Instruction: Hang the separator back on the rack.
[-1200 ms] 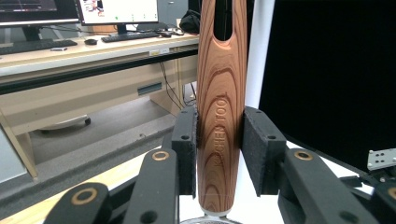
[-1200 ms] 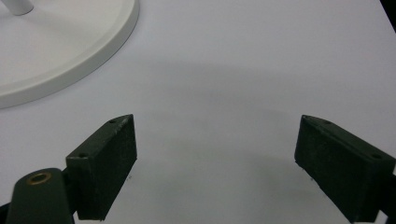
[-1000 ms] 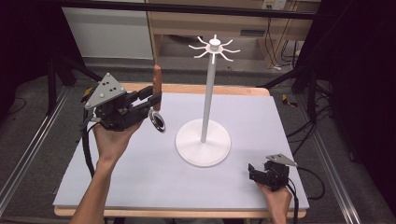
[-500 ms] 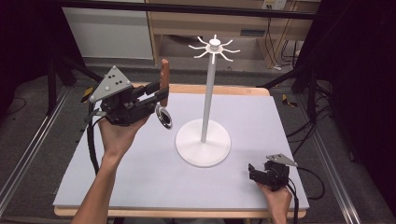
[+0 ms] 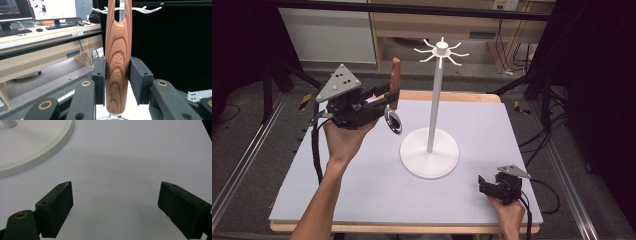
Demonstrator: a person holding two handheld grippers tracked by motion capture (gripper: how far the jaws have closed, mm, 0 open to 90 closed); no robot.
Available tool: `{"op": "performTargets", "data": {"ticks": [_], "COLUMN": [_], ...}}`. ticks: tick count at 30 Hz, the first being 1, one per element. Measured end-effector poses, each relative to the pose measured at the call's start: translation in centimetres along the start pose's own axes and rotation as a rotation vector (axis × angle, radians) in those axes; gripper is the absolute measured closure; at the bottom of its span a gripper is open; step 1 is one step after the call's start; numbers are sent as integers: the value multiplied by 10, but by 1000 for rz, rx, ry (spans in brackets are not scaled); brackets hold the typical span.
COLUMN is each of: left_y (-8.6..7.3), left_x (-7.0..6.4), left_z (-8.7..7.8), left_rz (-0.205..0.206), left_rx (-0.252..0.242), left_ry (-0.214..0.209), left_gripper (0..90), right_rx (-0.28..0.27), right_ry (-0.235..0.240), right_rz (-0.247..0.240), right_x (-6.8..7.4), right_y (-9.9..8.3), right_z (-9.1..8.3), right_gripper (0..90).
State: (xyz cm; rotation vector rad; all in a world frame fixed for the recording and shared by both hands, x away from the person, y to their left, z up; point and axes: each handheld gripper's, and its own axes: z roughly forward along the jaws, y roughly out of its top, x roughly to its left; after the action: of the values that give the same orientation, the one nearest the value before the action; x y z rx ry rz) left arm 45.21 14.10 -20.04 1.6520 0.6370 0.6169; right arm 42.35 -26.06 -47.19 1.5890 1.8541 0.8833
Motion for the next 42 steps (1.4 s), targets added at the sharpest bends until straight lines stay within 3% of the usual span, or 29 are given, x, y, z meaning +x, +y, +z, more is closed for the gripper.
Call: {"op": "performTargets", "data": {"ticks": [6,15,42], "left_y": [6,8,15], "left_x": [-5,-6,-10], "left_z": [8,19,48], "left_rz": [20,13,32], "left_rx": [11,25,84], "left_ry": [-4,-22,-19], "left_gripper": [669,669,668], "right_rx": [0,0,-1], "right_ry": [-1,0,0], "right_rz": [1,2,8], "right_x": [0,0,-2], "right_y": [0,0,-1], "right_z": [0,0,0], "right_gripper": [133,133,133]}}
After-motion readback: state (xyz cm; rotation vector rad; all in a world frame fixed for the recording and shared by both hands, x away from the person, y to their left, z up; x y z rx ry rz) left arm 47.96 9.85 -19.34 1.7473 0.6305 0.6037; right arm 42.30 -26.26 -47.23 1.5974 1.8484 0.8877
